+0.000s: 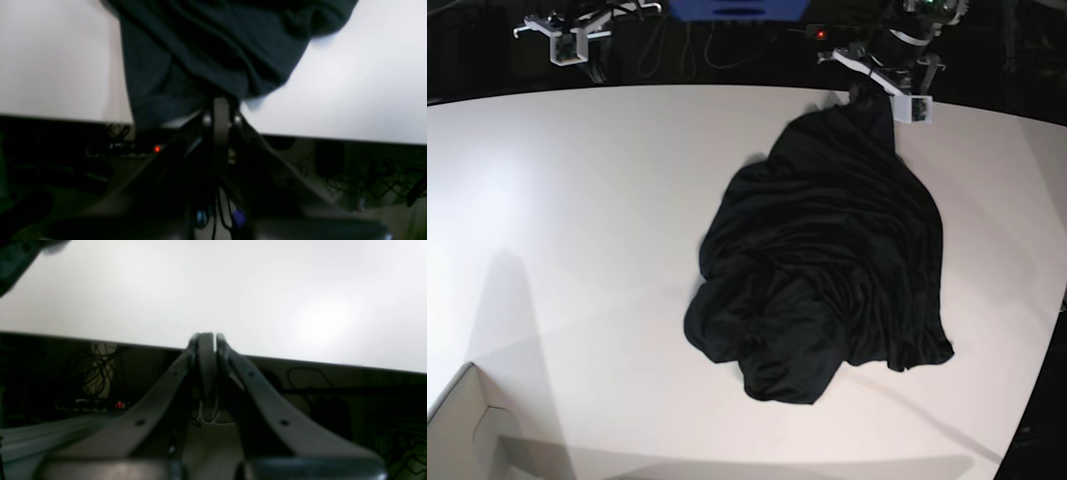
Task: Layout the t-shirt on the table in an organized manner, then fold the t-shirt properly
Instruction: 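Reach the left gripper down and grasp an edge of the black t-shirt, then lift the grasped shirt edge with the left gripper, spreading the heap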
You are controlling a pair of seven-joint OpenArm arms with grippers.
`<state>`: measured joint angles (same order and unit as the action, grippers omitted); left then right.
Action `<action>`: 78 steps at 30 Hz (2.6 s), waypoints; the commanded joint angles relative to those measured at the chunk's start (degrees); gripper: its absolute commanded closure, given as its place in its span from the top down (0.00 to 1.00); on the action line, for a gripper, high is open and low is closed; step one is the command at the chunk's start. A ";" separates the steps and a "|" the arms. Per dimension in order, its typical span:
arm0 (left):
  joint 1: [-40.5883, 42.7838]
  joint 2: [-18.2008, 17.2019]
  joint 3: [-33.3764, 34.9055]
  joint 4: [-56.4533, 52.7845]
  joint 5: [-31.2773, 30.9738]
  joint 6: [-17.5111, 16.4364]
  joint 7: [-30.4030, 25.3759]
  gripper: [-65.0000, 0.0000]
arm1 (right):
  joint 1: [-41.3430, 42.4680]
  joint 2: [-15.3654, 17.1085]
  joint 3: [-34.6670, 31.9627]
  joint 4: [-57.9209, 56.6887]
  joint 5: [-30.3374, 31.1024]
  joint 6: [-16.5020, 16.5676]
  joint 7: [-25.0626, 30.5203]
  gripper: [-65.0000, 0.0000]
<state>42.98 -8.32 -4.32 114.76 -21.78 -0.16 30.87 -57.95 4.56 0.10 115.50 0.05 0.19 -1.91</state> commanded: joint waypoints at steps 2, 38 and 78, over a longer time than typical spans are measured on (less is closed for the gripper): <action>0.67 -1.40 0.32 0.98 -0.51 0.21 -1.03 0.06 | -0.90 -1.08 0.39 0.94 0.08 -0.05 1.43 0.00; -4.70 -2.01 6.38 -4.91 -0.07 0.38 -1.11 0.61 | 0.68 -2.14 1.97 0.67 -0.01 -0.05 1.43 0.37; -4.08 -2.63 -16.39 1.24 -23.27 -0.06 -1.03 0.01 | 2.44 -2.05 1.70 0.50 -0.01 0.03 1.34 0.37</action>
<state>38.41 -10.59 -20.67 115.00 -43.88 -0.16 31.07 -54.83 2.39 1.80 115.18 0.05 0.21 -2.15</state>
